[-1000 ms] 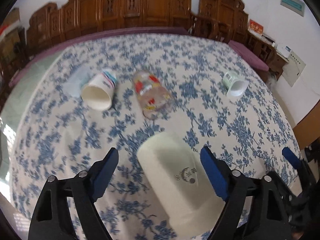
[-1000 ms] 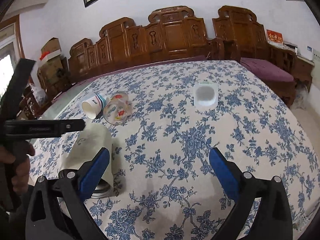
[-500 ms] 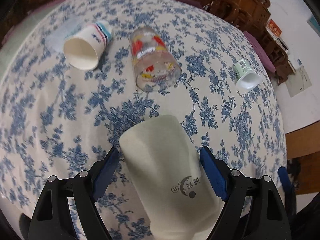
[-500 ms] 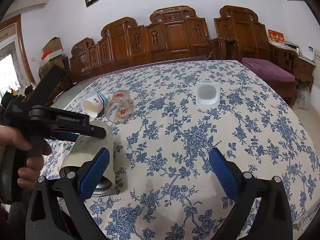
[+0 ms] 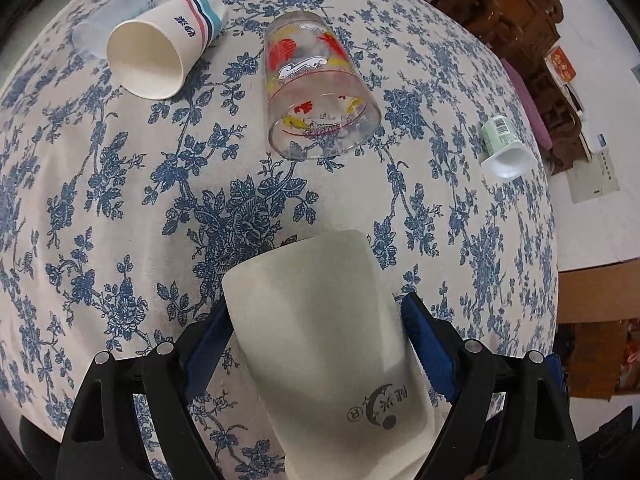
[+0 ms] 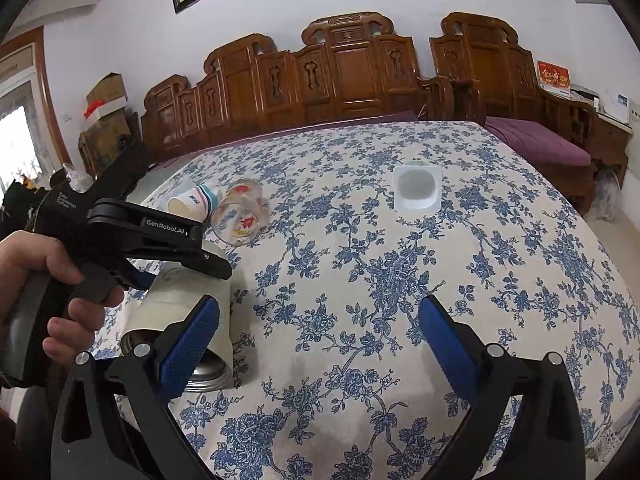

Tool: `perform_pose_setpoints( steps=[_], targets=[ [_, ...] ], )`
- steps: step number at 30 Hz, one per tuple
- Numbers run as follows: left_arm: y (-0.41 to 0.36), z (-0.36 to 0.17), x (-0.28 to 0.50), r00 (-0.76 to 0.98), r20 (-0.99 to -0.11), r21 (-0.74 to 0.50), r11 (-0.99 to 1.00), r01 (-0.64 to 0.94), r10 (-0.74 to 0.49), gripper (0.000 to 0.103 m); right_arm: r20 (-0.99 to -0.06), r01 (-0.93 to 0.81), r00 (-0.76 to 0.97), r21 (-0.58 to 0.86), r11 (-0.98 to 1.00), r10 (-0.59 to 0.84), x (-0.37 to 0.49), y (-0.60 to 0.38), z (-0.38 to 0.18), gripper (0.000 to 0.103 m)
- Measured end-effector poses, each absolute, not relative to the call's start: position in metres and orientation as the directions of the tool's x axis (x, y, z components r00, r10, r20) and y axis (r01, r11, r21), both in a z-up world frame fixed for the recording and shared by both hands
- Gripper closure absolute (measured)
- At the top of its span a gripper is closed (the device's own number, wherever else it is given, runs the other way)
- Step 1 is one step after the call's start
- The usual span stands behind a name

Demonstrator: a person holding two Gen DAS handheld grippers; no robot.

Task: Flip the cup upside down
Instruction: 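Rotate the cream cup upright with the left gripper and lower it onto the table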

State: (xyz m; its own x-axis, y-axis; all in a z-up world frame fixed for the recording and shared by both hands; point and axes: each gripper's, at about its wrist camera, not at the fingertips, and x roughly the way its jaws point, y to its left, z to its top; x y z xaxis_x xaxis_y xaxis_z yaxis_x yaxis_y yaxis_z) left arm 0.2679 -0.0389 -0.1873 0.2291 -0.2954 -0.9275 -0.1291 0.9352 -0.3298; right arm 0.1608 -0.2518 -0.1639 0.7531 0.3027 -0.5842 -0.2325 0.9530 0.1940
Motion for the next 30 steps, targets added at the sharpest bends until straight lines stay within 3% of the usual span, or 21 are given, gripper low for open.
perform_pose_setpoints(
  steps=[7, 20, 30],
  targets=[
    [-0.037, -0.171, 0.259, 0.290, -0.924, -0.279, 0.958, -0.068, -0.249, 0.031, -0.584, -0.234, 0.752, 0.196, 0.952, 0.305, 0.160, -0.251, -0.165, 0.003],
    [-0.024, -0.091, 0.203, 0.529, -0.825, -0.188, 0.980, 0.071, -0.197, 0.032, -0.585, -0.230, 0.753, 0.196, 0.953, 0.302, 0.160, -0.252, -0.165, 0.003],
    [-0.032, -0.088, 0.226, 0.582, -0.807, -0.062, 0.994, 0.090, -0.103, 0.032, -0.591, -0.226, 0.751, 0.187, 0.956, 0.293, 0.161, -0.252, -0.167, 0.003]
  ],
)
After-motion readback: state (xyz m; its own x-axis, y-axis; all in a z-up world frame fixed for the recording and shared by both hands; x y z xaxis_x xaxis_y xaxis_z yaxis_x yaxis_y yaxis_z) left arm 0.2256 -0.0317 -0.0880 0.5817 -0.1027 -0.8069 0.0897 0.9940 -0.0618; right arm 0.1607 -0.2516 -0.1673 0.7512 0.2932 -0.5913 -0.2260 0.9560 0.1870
